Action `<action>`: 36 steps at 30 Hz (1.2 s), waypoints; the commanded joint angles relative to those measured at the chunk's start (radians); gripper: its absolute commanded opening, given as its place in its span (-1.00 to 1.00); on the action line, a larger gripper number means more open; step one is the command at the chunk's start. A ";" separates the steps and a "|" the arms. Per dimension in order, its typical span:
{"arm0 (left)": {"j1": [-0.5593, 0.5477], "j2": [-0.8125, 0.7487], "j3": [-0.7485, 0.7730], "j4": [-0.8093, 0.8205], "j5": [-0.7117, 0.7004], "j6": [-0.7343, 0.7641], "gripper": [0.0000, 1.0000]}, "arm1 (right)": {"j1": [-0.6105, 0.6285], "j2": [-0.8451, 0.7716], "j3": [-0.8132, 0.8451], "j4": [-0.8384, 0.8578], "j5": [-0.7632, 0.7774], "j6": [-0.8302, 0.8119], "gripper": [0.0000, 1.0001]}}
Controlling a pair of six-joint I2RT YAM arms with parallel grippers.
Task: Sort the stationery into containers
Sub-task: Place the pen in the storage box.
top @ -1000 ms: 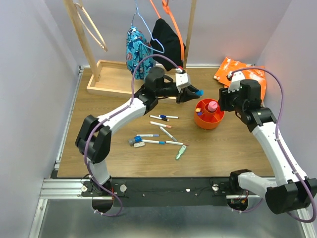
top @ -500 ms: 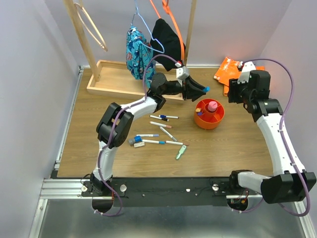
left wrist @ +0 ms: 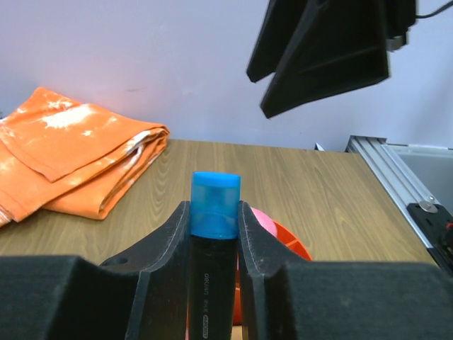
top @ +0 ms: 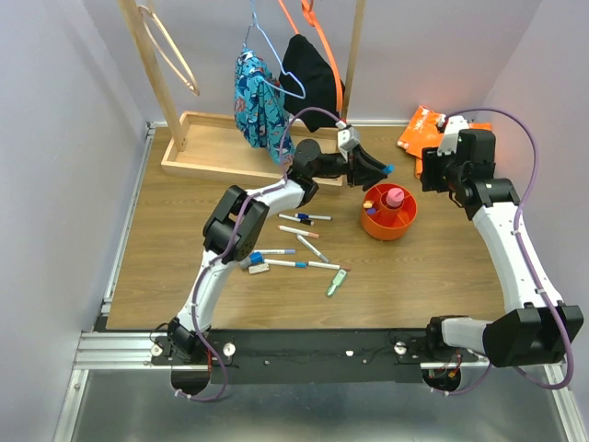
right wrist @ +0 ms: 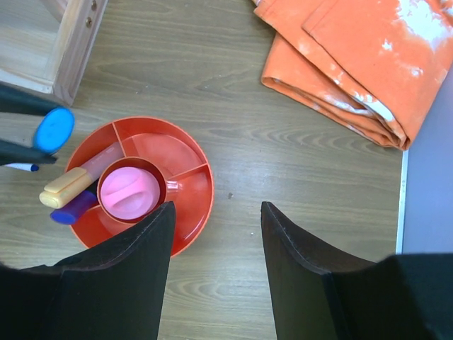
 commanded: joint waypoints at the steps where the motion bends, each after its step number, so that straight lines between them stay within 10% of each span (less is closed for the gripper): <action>1: -0.002 0.076 0.108 0.004 -0.016 -0.015 -1.00 | -0.009 0.006 -0.001 -0.011 -0.001 -0.005 0.20; 24: -0.051 0.201 0.174 0.005 -0.071 -0.064 -1.00 | -0.007 0.071 -0.011 0.015 -0.040 -0.004 0.20; 31: -0.034 0.155 0.113 0.004 -0.087 -0.073 -0.20 | -0.007 0.072 -0.004 0.023 -0.053 0.003 0.21; 36: -0.026 0.121 0.076 0.010 -0.081 -0.041 -0.07 | -0.009 0.068 0.003 0.025 -0.063 0.007 0.21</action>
